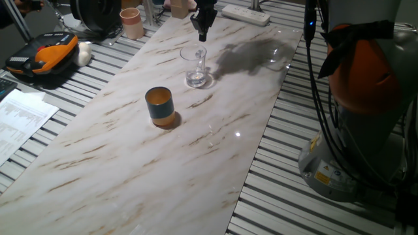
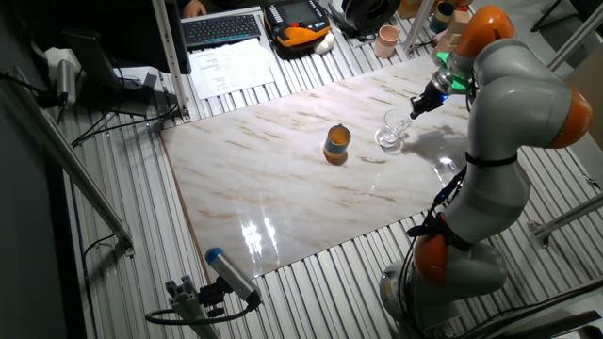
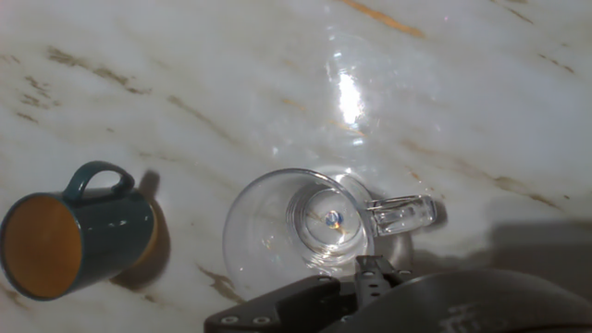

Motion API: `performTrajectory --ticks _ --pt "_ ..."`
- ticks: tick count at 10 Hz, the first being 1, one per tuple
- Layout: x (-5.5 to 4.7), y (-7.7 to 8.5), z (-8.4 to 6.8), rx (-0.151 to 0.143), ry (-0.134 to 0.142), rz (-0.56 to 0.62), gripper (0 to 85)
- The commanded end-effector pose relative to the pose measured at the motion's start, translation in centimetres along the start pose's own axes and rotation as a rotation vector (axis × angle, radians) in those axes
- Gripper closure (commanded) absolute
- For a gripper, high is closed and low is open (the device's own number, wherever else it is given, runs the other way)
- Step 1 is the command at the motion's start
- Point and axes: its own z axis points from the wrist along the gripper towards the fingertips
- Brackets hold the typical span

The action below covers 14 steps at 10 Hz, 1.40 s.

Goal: Pour the water from one cup into another empty cup

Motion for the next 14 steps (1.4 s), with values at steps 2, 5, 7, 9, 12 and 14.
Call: performTrajectory --ticks 2,5,7,9,12,14 --pt "-0.4 0.23 -0.37 0.006 0.009 -0.004 85.0" --pt "-0.54 0.36 -0.07 0.02 0.008 -0.009 85.0" --pt "-0.61 0.3 0.38 0.016 0.004 -0.011 85.0" --pt "-0.64 0.41 0.27 0.016 0.006 -0.011 85.0" --pt "-0.6 0.27 0.36 0.006 0.002 -0.02 85.0" --pt "-0.57 0.19 0.47 0.012 -0.001 -0.024 85.0"
